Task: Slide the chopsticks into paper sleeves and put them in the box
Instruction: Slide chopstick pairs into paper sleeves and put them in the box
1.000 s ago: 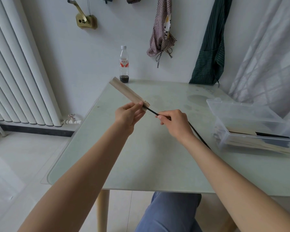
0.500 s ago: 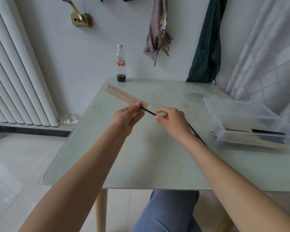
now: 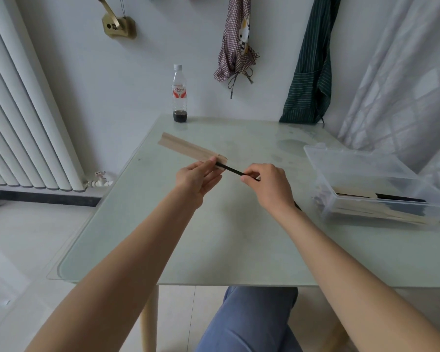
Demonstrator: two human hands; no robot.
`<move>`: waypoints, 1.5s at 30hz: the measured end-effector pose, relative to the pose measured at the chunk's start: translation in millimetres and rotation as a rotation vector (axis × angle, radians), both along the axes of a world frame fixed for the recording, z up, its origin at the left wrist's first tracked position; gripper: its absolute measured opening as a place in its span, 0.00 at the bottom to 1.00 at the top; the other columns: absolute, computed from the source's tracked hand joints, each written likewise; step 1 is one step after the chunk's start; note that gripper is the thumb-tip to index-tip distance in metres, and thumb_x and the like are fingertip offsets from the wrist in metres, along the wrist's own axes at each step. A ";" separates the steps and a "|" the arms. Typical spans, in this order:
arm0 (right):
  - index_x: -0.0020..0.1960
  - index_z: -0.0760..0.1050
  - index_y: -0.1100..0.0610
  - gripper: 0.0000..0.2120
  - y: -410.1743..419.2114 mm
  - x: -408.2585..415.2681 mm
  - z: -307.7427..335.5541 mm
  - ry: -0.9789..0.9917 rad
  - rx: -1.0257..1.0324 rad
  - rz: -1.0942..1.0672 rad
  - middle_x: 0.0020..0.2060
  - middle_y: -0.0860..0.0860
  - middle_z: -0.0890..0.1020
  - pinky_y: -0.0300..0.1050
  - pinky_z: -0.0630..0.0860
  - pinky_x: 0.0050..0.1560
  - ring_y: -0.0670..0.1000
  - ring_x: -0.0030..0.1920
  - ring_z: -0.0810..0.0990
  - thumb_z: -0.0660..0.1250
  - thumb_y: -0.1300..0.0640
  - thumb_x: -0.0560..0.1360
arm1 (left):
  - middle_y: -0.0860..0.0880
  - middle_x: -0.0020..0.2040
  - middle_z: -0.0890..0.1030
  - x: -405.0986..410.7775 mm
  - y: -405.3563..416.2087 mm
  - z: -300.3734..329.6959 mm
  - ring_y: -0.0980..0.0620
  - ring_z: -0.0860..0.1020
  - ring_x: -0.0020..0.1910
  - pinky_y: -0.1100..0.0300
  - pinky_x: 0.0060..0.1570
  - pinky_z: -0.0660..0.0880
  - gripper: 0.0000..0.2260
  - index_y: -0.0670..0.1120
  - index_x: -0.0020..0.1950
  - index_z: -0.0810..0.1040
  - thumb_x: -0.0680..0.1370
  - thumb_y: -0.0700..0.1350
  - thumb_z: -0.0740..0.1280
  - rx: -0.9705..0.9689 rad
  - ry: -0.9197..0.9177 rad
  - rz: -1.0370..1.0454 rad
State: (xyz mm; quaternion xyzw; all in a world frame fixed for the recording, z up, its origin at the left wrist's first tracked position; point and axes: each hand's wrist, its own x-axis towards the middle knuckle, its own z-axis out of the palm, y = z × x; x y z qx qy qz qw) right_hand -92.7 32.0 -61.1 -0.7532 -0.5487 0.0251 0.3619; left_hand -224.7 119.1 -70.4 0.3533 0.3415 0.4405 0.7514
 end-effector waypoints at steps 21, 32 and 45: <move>0.63 0.71 0.59 0.15 4.4 51.8 -23.9 -0.098 -0.348 -0.224 0.59 0.59 0.74 0.48 0.71 0.54 0.60 0.60 0.72 0.57 0.64 0.78 | 0.44 0.36 0.83 12.6 3.2 -14.1 0.51 0.82 0.27 0.61 0.31 0.81 0.05 0.39 0.41 0.74 0.77 0.37 0.67 -0.075 0.112 0.009; 0.51 0.73 0.64 0.09 14.9 61.7 -30.2 -0.129 -0.617 -0.251 0.52 0.62 0.77 0.48 0.72 0.51 0.63 0.56 0.76 0.57 0.70 0.75 | 0.47 0.31 0.83 20.1 9.4 -15.6 0.53 0.82 0.27 0.67 0.30 0.79 0.04 0.38 0.44 0.78 0.76 0.38 0.67 -0.036 0.163 0.006; 0.48 0.82 0.57 0.18 -2.9 27.8 11.6 -0.075 -0.214 0.207 0.31 0.58 0.74 0.42 0.64 0.35 0.56 0.35 0.66 0.57 0.69 0.69 | 0.46 0.31 0.83 12.2 5.5 -11.3 0.51 0.82 0.26 0.65 0.30 0.80 0.04 0.38 0.43 0.78 0.76 0.37 0.67 -0.106 0.088 0.059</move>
